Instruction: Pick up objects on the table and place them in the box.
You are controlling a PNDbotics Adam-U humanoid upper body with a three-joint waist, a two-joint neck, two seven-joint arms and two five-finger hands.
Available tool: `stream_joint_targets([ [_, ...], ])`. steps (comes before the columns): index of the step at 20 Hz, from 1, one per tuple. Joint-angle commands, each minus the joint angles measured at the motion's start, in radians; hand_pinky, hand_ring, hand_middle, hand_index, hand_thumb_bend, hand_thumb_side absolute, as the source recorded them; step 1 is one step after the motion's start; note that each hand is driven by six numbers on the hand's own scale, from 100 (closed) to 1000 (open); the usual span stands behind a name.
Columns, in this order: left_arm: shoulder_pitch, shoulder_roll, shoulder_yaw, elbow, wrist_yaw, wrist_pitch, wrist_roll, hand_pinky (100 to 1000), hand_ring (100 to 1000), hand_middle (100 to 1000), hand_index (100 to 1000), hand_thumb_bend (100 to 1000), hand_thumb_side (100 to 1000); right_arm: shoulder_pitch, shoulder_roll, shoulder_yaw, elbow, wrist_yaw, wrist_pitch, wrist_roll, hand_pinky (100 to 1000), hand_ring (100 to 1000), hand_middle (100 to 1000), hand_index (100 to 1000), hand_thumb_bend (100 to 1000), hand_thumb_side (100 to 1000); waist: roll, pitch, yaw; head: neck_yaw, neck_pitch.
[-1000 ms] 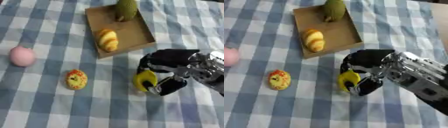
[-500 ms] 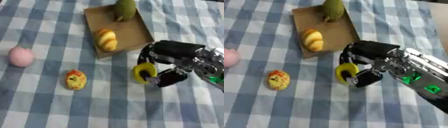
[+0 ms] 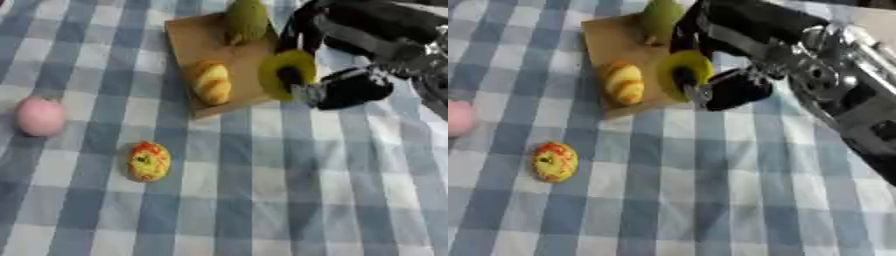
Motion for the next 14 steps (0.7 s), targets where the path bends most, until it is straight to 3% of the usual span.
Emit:
stream_joint_targets([
  [1,-0.006,0.019,0.004,-0.016,-0.004,-0.001,-0.004,764,760,733,785,181,592,-0.054,0.034,-0.015,0.054,0.035,0.044,0.01,602,514,551,653,100,165,0.003,-0.024,0.004,-0.005,-0.01],
  [4,-0.008,0.021,0.003,-0.016,-0.003,-0.001,-0.005,764,760,734,785,180,592,-0.1,0.082,-0.002,0.124,0.07,0.087,0.007,599,512,550,652,100,161,-0.002,-0.022,0.011,-0.008,-0.01],
  [7,-0.01,0.022,0.002,-0.016,-0.003,-0.002,-0.006,764,760,734,785,181,591,-0.133,0.124,0.013,0.201,0.091,0.095,-0.012,626,542,577,677,100,201,-0.005,-0.02,0.017,-0.01,-0.012],
  [9,-0.011,0.022,0.001,-0.016,-0.002,-0.002,-0.007,764,761,734,785,181,591,-0.144,0.143,0.021,0.25,0.104,0.086,-0.001,664,611,650,730,100,290,-0.006,-0.019,0.019,-0.012,-0.013],
  [10,-0.011,0.022,0.001,-0.016,-0.002,-0.002,-0.007,764,761,734,785,181,592,-0.148,0.15,0.025,0.274,0.109,0.079,0.009,702,693,735,779,100,368,-0.007,-0.019,0.02,-0.013,-0.013],
  [14,-0.011,0.022,0.001,-0.016,-0.002,-0.001,-0.008,764,761,734,786,180,592,-0.16,0.171,0.03,0.361,0.142,0.039,0.049,771,825,874,881,100,480,-0.008,-0.02,0.02,-0.014,-0.014],
])
